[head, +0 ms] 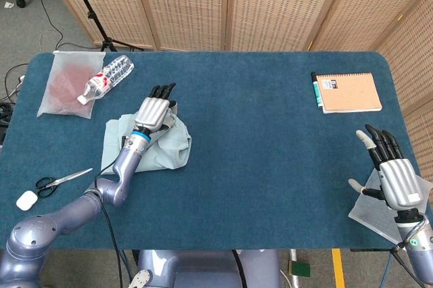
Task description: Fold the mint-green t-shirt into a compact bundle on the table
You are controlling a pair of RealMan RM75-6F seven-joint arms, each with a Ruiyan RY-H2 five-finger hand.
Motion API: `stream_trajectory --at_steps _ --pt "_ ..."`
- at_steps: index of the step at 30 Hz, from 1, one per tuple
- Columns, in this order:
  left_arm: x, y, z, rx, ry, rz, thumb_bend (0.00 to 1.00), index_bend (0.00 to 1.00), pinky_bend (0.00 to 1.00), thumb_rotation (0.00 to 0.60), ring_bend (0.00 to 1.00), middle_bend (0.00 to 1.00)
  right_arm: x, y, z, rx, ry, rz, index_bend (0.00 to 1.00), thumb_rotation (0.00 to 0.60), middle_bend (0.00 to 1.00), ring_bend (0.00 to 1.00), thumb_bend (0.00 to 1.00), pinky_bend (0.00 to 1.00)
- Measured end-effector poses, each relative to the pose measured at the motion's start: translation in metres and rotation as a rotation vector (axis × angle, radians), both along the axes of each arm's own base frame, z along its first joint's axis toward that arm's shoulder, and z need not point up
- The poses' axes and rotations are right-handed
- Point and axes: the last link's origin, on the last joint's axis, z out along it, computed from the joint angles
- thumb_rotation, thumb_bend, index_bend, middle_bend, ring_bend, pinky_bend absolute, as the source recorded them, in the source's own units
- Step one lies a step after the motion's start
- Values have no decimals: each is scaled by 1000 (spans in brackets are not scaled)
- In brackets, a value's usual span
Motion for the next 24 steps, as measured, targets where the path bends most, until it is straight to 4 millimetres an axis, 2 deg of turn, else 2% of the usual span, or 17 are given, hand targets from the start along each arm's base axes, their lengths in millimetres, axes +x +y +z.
stream_trajectory --at_steps 2,4,5,8,13,19,22,24 --pt "1 -1 -2 -8 -21 -3 389 224 0 600 0 0 0 0 0 0 -1 1 0 600 0 0 0 0" --pt "1 -2 -5 -12 -24 -7 269 34 0 600 0 0 0 1 0 1 -1 1 0 600 0 0 0 0" --pt "0 -2 -7 -11 -22 -5 232 5 0 600 0 0 0 1 0 1 -1 1 0 600 0 0 0 0" --pt "1 -2 -8 -6 -33 -3 133 0 0 600 0 0 0 1 0 0 -3 0 0 600 0 0 0 0" --pt "1 -3 -3 5 -90 -16 121 0 0 600 0 0 0 2 2 -2 -6 -1 0 600 0 0 0 0" --pt "-7 -4 25 55 -117 -78 136 0 0 600 0 0 0 2 2 -1 -8 1 0 600 0 0 0 0" --pt "-19 -9 44 90 -113 -122 156 0 0 600 0 0 1 3 1 -2 -8 3 0 600 0 0 0 0" --pt "-33 -15 59 108 -107 -148 171 0 0 600 0 0 1 3 1 0 -7 3 0 600 0 0 0 0"
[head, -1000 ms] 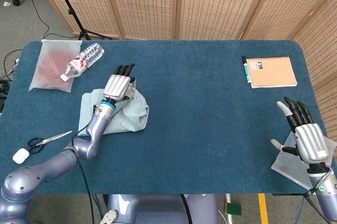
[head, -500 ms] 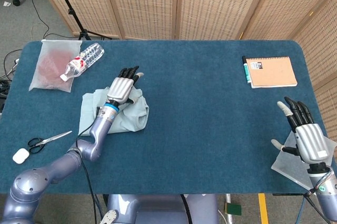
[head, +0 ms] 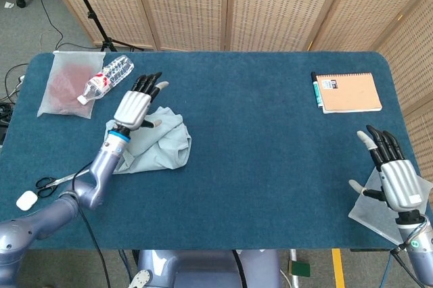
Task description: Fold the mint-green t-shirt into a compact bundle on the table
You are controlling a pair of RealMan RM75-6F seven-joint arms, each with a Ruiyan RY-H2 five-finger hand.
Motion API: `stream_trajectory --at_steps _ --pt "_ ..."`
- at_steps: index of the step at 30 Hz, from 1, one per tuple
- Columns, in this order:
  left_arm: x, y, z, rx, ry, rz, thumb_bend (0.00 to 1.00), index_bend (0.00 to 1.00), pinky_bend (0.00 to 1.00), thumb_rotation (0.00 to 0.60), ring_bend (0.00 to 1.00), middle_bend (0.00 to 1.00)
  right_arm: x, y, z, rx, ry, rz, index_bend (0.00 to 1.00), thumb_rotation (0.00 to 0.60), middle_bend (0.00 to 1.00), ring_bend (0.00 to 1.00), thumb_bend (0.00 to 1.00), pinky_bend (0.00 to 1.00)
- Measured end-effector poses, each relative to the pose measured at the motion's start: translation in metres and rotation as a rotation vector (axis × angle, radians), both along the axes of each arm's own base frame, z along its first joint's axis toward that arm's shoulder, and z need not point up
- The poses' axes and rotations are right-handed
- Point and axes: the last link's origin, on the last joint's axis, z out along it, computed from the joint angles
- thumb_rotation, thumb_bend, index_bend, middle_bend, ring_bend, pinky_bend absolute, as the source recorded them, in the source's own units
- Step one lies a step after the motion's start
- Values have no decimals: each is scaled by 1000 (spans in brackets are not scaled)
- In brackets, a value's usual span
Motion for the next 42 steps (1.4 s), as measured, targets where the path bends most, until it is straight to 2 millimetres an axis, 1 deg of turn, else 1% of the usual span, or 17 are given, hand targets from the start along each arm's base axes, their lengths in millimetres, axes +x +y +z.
stream_trajectory --at_steps 3,5,8,10,13,17,24,32,36,42 --pt "-30 -12 20 9 29 -19 212 8 0 600 0 0 1 1 -1 2 3 2 0 600 0 0 0 0" --pt "-48 -22 27 0 34 -19 246 58 0 600 0 0 1 1 -2 3 5 4 0 600 0 0 0 0" --pt "-71 -30 35 -7 43 -3 301 146 0 600 0 0 2 1 -3 5 10 6 0 600 0 0 0 0" --pt "-81 -33 41 -3 48 3 329 203 0 600 0 0 3 2 -4 8 13 6 0 600 0 0 0 0" --pt "-98 -36 47 2 51 22 337 242 0 600 0 0 3 1 -7 13 19 7 0 600 0 0 0 0" --pt "-114 -38 46 -3 57 49 341 320 0 600 0 0 4 1 -10 19 29 8 0 600 0 0 0 0" --pt "-123 -39 31 -30 78 78 341 359 0 600 0 0 3 0 -9 16 26 1 0 600 0 0 0 0" --pt "-123 -37 15 -50 92 96 355 365 0 600 0 0 3 0 -8 15 23 1 0 600 0 0 0 0" --pt "-123 -38 11 -51 92 98 358 365 0 600 0 0 3 0 -7 13 21 -1 0 600 0 0 0 0" --pt "-127 -39 11 -45 89 111 369 365 0 600 0 0 2 0 -7 13 19 -3 0 600 0 0 0 0"
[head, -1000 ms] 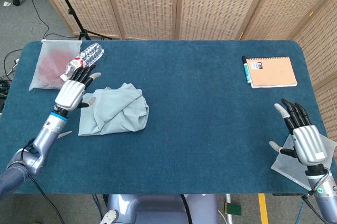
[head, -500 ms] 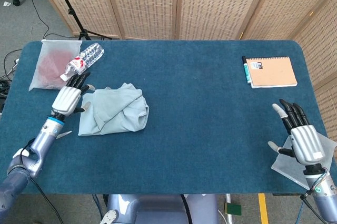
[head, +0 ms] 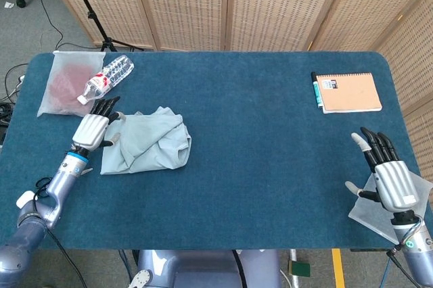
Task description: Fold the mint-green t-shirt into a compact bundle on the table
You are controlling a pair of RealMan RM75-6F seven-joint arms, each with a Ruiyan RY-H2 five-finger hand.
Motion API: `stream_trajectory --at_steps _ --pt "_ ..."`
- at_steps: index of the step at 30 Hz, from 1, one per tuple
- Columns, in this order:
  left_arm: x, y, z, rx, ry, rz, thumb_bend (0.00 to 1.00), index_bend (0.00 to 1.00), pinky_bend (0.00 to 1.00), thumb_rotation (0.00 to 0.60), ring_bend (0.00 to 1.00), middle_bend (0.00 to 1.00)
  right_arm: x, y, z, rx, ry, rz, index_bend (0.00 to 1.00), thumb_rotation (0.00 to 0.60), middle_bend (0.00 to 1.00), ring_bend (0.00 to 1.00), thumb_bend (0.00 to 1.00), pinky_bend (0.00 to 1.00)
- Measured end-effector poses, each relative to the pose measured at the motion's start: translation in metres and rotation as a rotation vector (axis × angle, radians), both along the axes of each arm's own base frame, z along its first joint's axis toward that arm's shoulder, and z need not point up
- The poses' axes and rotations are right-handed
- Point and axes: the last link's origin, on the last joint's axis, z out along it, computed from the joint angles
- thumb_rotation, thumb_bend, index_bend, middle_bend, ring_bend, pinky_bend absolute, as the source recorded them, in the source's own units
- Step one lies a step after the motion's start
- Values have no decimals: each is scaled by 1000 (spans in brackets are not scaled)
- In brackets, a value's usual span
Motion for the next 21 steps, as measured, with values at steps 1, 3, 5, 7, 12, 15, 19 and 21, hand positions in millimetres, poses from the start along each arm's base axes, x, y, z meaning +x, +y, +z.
stream_trajectory --at_steps 1,3,5,7,12,15,19,21 --pt "-1 0 0 0 1 3 370 366 0 600 0 0 0 0 0 0 0 0 0 600 0 0 0 0" --pt "-2 0 0 0 5 7 370 367 0 600 0 0 0 0 0 0 1 -1 0 600 0 0 0 0" --pt "-4 0 0 1 6 10 371 370 0 600 0 0 0 0 0 2 1 -1 0 600 0 0 0 0" --pt "-4 0 0 1 6 13 376 376 0 600 0 0 0 0 0 2 0 -1 0 600 0 0 0 0" --pt "-2 2 -4 -1 6 19 393 391 0 600 0 0 0 0 -1 4 -4 3 0 600 0 0 0 0" --pt "-1 2 -7 -5 8 21 403 397 0 600 0 0 0 0 0 3 -5 2 0 600 0 0 0 0" --pt "-1 1 -11 -13 16 27 408 405 0 600 0 0 0 0 0 2 -4 1 0 600 0 0 0 0" --pt "-1 2 -12 -12 17 29 409 406 0 600 0 0 0 0 0 3 -6 0 0 600 0 0 0 0"
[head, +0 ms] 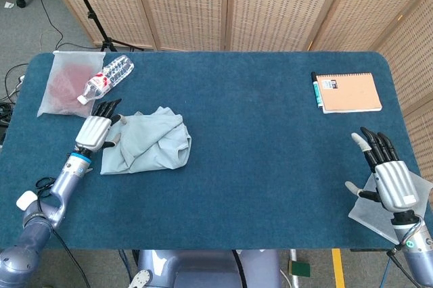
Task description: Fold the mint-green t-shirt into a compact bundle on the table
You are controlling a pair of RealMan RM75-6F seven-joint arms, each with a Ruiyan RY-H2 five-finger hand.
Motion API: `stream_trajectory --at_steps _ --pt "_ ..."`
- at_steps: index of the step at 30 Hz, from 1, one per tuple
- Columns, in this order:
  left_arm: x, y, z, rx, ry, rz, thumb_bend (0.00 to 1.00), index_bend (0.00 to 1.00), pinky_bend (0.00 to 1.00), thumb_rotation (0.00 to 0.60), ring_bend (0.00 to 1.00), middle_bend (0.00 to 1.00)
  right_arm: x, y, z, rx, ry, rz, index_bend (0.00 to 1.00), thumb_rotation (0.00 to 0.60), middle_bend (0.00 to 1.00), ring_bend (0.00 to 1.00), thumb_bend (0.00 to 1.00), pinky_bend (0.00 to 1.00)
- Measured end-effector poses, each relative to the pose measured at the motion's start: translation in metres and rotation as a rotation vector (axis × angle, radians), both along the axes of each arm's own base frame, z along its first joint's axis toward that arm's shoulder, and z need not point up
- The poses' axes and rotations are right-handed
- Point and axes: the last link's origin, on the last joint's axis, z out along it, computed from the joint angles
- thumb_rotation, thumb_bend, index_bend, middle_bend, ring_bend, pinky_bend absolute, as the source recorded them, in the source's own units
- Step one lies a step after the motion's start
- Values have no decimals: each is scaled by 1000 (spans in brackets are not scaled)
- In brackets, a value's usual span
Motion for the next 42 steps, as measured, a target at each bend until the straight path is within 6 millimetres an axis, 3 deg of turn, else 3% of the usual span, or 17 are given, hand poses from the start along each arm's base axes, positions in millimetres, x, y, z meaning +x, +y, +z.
stream_trajectory --at_steps 20,42 --pt "5 2 -10 -12 25 0 484 436 0 600 0 0 0 1 2 -4 -6 2 0 600 0 0 0 0" --pt "12 3 -10 14 13 -18 550 651 0 600 0 0 1 2 4 -6 -14 10 0 600 0 0 0 0"
